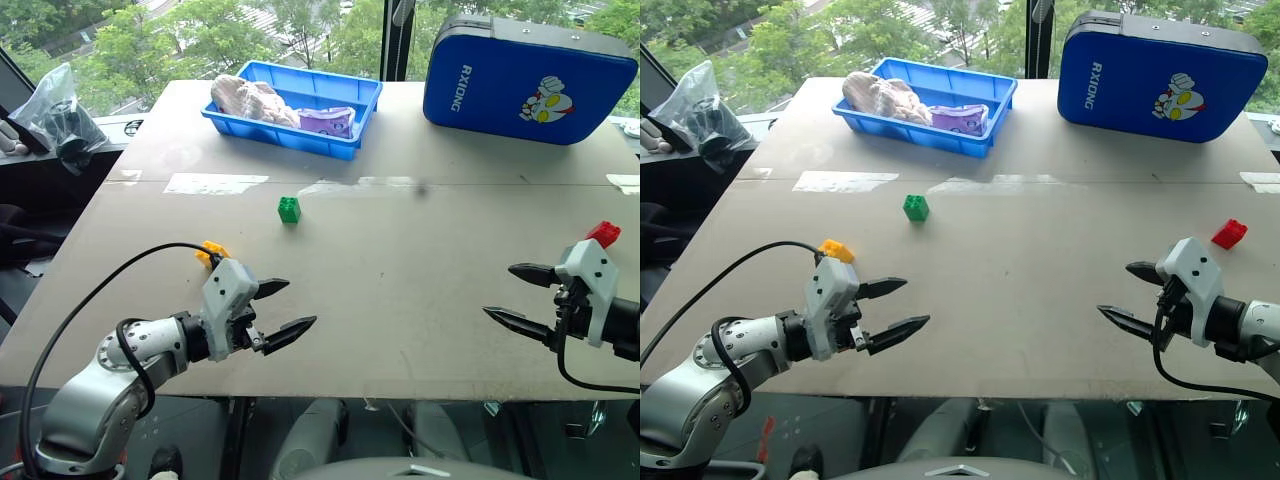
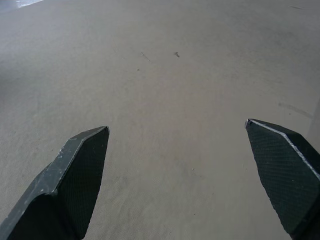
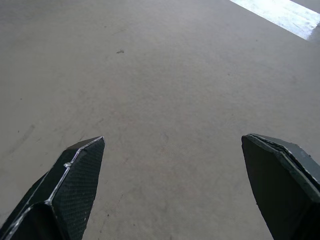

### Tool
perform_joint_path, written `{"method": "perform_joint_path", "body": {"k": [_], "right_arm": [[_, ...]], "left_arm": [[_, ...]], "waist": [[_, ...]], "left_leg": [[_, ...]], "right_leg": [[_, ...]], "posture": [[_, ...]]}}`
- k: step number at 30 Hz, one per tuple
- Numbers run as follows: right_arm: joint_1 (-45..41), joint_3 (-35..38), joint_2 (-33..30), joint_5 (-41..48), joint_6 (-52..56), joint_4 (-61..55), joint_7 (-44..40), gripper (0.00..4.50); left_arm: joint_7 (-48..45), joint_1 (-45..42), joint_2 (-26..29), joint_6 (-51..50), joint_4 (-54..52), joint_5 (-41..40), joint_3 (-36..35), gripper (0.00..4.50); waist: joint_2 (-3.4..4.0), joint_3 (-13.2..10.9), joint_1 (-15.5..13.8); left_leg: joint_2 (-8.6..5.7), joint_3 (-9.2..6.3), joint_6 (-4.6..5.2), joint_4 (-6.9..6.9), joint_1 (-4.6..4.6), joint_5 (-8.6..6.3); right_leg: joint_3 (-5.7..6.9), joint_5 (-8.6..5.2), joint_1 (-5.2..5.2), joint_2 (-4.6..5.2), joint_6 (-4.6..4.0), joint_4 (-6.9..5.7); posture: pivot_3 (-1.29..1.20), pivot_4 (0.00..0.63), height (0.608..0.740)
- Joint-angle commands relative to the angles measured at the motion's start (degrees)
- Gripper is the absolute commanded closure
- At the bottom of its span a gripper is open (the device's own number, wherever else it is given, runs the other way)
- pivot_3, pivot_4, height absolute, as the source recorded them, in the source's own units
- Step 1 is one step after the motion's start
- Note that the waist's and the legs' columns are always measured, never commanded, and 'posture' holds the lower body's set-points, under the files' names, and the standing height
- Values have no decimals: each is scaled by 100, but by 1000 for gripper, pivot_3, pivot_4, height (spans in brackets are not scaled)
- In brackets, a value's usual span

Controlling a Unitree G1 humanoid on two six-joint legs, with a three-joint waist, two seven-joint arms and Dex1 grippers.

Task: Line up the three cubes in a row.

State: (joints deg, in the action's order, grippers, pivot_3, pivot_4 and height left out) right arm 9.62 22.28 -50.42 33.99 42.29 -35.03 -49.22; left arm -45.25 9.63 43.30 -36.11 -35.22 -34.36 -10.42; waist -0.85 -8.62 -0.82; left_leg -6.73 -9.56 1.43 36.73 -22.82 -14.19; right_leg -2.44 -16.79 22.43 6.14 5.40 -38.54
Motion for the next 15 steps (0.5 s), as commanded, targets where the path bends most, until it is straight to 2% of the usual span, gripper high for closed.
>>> {"method": "perform_joint_path", "body": {"k": [1,6,9,12,15], "right_arm": [[-316,61,244,161,255,-335,630,0],[-1220,164,1559,-46,1048,-684,2917,0],[-1635,159,1800,-716,1568,-631,4057,0],[-2331,553,2279,-1303,2207,-246,5270,0],[-2747,838,2490,-1869,2542,376,5977,0]], "left_arm": [[199,-141,-180,-94,-179,-247,-16,33],[860,-1114,-781,-603,-278,-928,81,33],[927,-1719,-887,-699,-284,-997,375,33],[633,-2363,-878,-544,-226,-819,871,33],[512,-3057,-1082,-465,45,-768,1233,33]], "waist": [[0,0,1],[-3,-1,-9],[-4,-1,-22],[-4,-1,6],[-1,1,11]], "left_leg": [[0,0,0,0,0,0],[0,-11,-17,2,-1,10],[-6,-16,-20,7,-2,12],[-10,-11,-20,10,-2,12],[-10,-7,-21,9,-4,13]], "right_leg": [[0,0,0,0,0,0],[8,3,0,-1,-4,-5],[12,4,1,0,-4,-9],[4,6,1,-1,-1,-10],[-1,6,6,-2,-1,-19]], "posture": [[0,150,740],[0,150,740],[0,150,740],[0,150,740],[0,150,740]]}}
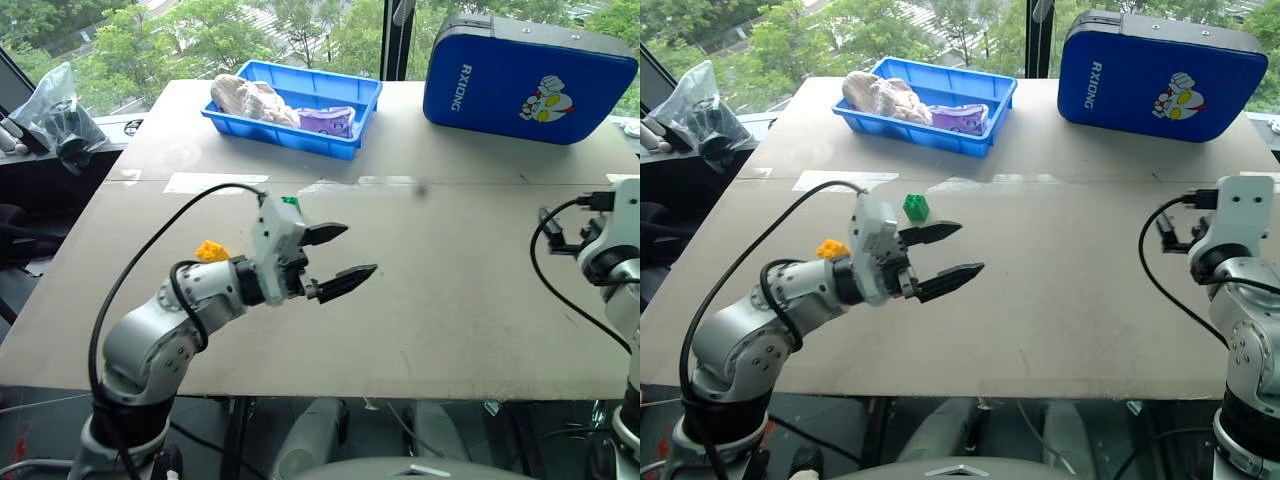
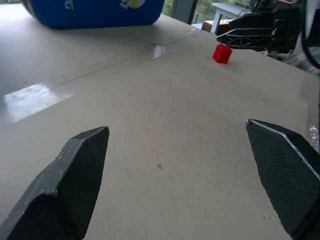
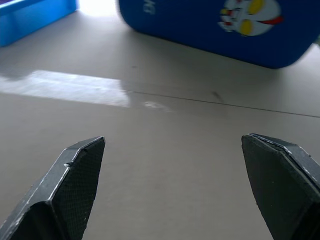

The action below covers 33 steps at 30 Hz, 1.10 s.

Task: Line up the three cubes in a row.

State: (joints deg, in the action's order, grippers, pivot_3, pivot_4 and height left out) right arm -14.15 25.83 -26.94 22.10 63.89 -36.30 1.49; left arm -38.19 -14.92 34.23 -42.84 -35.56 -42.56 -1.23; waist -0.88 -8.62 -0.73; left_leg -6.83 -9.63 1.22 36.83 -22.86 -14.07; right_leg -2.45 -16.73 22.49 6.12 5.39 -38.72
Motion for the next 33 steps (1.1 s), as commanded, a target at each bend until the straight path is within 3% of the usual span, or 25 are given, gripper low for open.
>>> {"method": "perform_joint_path", "body": {"k": [1,5,15,22,31,33], "right_arm": [[-484,562,184,-772,477,657,1002,0],[-1187,768,229,-871,482,1832,1064,0],[-2431,558,-566,-985,-150,4736,436,0],[-2844,295,-715,-1043,-568,5577,215,0],[-2959,185,-639,-1130,-540,5624,392,0],[-2946,166,-627,-1158,-471,5551,449,881]], "left_arm": [[-202,-753,-236,222,133,86,409,33],[-239,-1253,-601,403,549,350,782,33],[-275,-1550,-1001,796,1150,940,1135,33],[-212,-1535,-1219,803,1118,1105,1158,33],[-187,-1475,-1118,692,937,1049,1056,33],[-244,-1449,-1083,672,880,990,1057,0]], "waist": [[3,2,9],[4,2,113],[5,1,185],[5,1,198],[5,1,191],[5,1,191]], "left_leg": [[1,1,-1,-8,1,0],[2,27,1,-8,2,1],[7,53,4,-9,9,1],[8,58,4,-8,8,0],[8,57,4,-8,7,0],[8,55,4,-8,7,0]], "right_leg": [[-3,0,6,-1,-1,-1],[-19,0,10,-1,0,-4],[-37,0,14,-4,1,-9],[-41,1,15,-4,1,-9],[-41,1,16,-4,2,-10],[-40,1,16,-4,1,-10]], "posture": [[0,150,740],[0,150,740],[0,150,740],[0,150,740],[0,150,740],[0,150,740]]}}
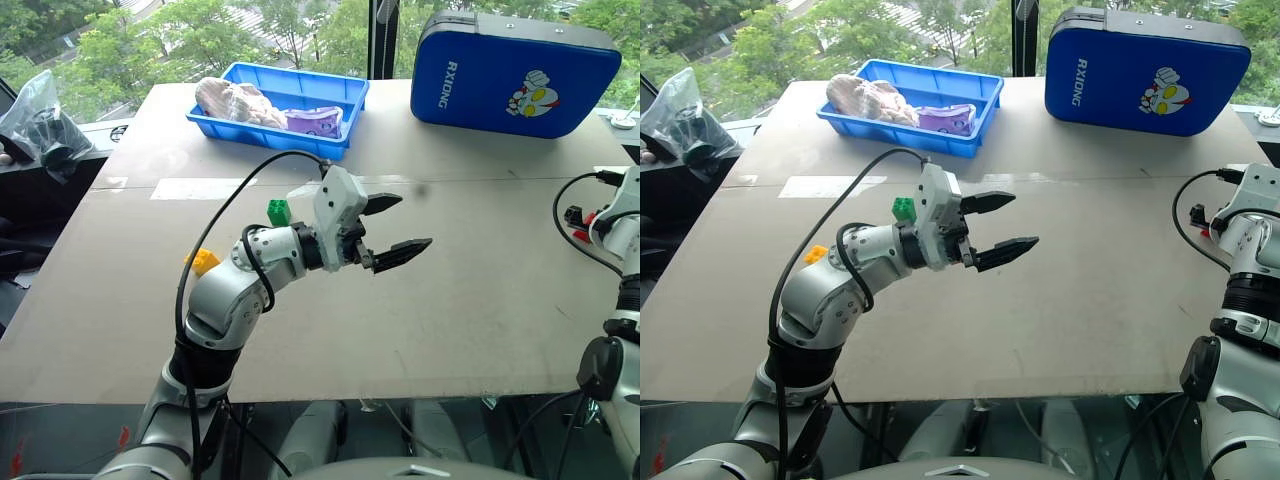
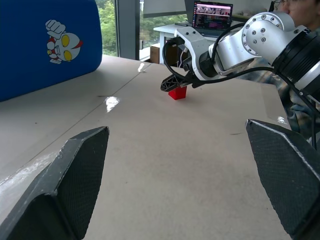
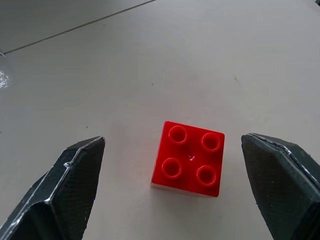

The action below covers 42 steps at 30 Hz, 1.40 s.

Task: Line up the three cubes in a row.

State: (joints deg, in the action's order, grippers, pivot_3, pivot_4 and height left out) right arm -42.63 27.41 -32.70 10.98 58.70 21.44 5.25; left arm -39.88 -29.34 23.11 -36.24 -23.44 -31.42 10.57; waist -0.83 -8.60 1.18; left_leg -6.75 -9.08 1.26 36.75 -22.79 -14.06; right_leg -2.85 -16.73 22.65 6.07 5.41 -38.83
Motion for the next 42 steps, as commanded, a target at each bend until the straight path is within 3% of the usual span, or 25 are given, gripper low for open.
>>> {"method": "perform_joint_path", "body": {"k": [1,2,3,4,6,11,15,18,22,27,33,42], "right_arm": [[-83,-21,-58,-49,101,-266,58,1326],[-64,-47,-59,-61,161,-321,58,1857],[-42,-59,-53,-66,251,-382,65,2043],[-24,-84,-55,-73,324,-426,56,2565],[28,-137,-68,-96,436,-523,29,3198],[106,-187,-138,-63,617,-755,-135,3201],[251,-489,-326,113,540,-1072,-807,3201],[516,-1036,-449,920,-151,-1943,-2692,3201],[628,-1852,-680,1661,-694,-2823,-4649,3201],[261,-3325,-840,1202,-2110,-2717,-6343,3201],[-473,-4574,-456,276,-3344,-1482,-7214,3201],[-550,-4897,-436,-312,-3948,-973,-7782,3201]], "left_arm": [[-95,6,38,-5,-348,-163,-130,0],[-111,17,46,-22,-361,-198,-139,0],[-138,25,61,-34,-375,-220,-140,0],[-167,22,73,-36,-378,-231,-141,0],[-203,18,75,-42,-374,-262,-150,0],[-275,32,88,-50,-360,-319,-172,0],[-307,102,101,-75,-364,-410,-242,0],[-419,483,317,-105,-424,-668,-643,0],[-611,1348,815,467,-540,-375,-1157,0],[-976,2327,1391,476,-898,-847,-1969,0],[-1045,3145,1900,162,-1381,-1334,-2591,0],[-977,3854,2113,234,-1736,-1304,-2874,0]], "waist": [[0,0,0],[0,0,1],[0,0,0],[0,0,0],[0,0,1],[0,0,-4],[0,0,-5],[0,0,72],[5,-3,225],[1,-6,167],[-2,-7,43],[-2,-9,-21]], "left_leg": [[0,0,0,0,0,0],[0,1,0,0,0,0],[0,1,0,0,0,0],[0,1,0,0,0,0],[0,0,0,0,0,0],[0,0,0,0,-1,0],[0,0,0,0,-1,0],[0,1,0,-1,-1,0],[11,5,1,-9,5,-1],[12,-5,1,-6,4,-1],[10,-22,0,0,0,-2],[9,-31,-2,-13,-6,-2]], "right_leg": [[0,0,0,0,0,0],[0,0,0,0,0,1],[-1,0,0,0,0,0],[-1,0,0,0,0,1],[0,0,1,0,0,0],[0,0,1,0,0,0],[0,0,1,0,0,0],[-2,0,2,-1,0,1],[-11,0,6,-10,0,2],[-1,0,5,-7,0,8],[16,0,5,-1,-1,10],[22,1,5,0,-3,24]], "posture": [[0,150,740],[0,150,740],[0,150,740],[0,150,740],[0,150,740],[0,150,740],[0,150,740],[0,150,740],[0,150,740],[0,150,740],[0,150,740],[0,150,740]]}}
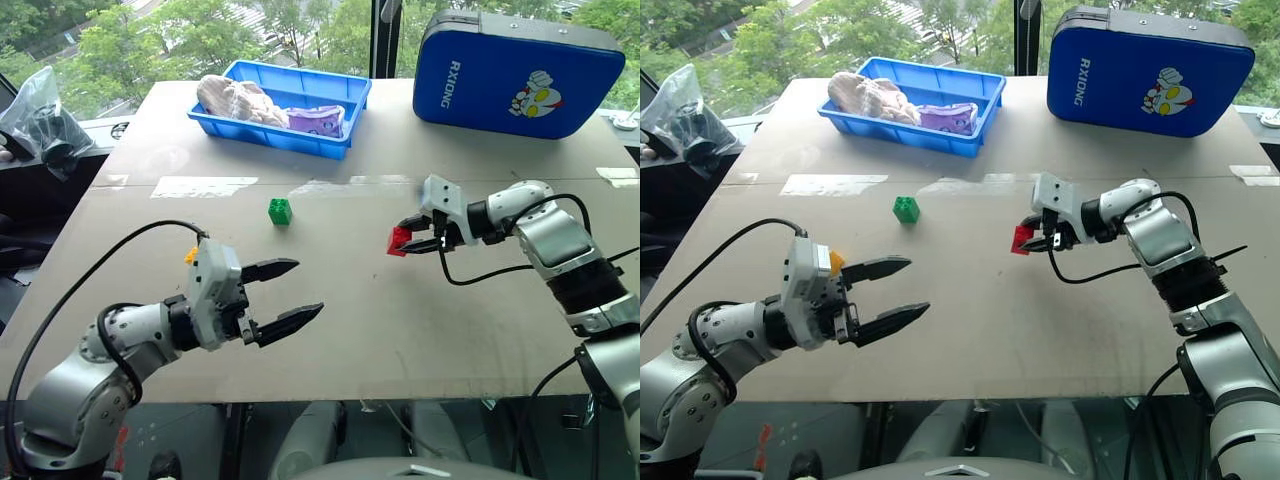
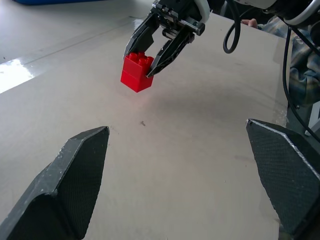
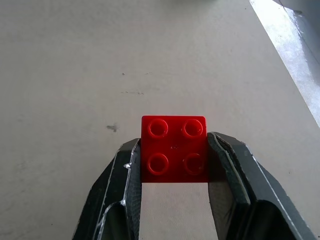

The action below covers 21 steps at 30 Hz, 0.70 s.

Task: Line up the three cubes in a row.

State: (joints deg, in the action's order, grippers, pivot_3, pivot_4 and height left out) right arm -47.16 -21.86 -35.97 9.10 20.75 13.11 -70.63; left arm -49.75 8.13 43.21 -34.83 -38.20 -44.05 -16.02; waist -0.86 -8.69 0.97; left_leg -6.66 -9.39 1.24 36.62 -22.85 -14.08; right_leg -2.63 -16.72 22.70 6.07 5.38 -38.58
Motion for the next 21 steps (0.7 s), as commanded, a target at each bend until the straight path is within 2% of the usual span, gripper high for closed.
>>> {"method": "perform_joint_path", "body": {"k": [1,18,21], "right_arm": [[-86,25,-110,-166,-173,-138,-226,3201],[454,24,17,-473,-239,-434,-300,3201],[536,37,36,-454,-300,-459,-332,1716]], "left_arm": [[5,139,116,112,-273,-18,-218,0],[70,139,179,161,-188,59,-210,0],[96,132,190,151,-147,100,-218,0]], "waist": [[0,0,1],[1,0,-1],[1,0,-3]], "left_leg": [[0,0,0,-1,0,0],[0,1,0,-8,1,0],[0,1,0,-8,2,0]], "right_leg": [[0,0,0,0,0,1],[-1,0,0,1,-1,7],[-1,0,0,0,-1,7]], "posture": [[0,150,740],[0,150,740],[0,150,740]]}}
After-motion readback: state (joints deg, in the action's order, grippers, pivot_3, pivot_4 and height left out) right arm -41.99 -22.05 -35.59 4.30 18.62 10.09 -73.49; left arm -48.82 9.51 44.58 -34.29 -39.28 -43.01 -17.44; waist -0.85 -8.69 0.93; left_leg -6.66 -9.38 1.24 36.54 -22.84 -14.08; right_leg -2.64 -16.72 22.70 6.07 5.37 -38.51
